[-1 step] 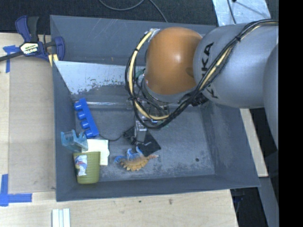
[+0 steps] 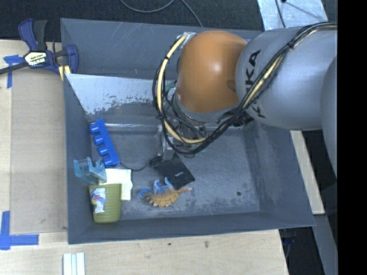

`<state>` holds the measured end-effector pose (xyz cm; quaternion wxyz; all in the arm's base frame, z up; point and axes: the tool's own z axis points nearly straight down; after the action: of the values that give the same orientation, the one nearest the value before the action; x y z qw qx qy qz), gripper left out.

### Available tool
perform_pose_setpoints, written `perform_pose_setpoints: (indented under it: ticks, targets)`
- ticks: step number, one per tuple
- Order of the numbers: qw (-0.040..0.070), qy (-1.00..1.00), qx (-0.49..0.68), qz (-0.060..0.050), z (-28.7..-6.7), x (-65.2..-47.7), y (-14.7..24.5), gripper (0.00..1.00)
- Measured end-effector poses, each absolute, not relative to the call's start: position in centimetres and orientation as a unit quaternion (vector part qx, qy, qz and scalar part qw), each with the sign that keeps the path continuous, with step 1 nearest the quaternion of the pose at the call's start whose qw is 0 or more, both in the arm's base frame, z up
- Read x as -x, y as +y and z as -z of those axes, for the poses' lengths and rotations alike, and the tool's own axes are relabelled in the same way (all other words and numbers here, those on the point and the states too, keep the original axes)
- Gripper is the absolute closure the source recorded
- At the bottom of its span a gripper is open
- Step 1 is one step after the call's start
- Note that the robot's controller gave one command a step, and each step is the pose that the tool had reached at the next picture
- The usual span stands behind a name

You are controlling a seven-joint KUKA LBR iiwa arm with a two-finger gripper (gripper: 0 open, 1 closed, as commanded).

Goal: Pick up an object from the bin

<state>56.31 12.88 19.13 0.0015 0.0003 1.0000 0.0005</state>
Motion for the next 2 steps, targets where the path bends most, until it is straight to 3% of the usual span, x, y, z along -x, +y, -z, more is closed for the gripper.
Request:
perform_pose_setpoints:
  ticks: [1, 2]
  targets:
    - [0.001, 1.000, -0.001, 0.000, -19.13, -56.31, 12.88, 0.00]
    - [0.001, 1.000, -0.001, 0.000, -19.13, -56.31, 12.87, 0.00]
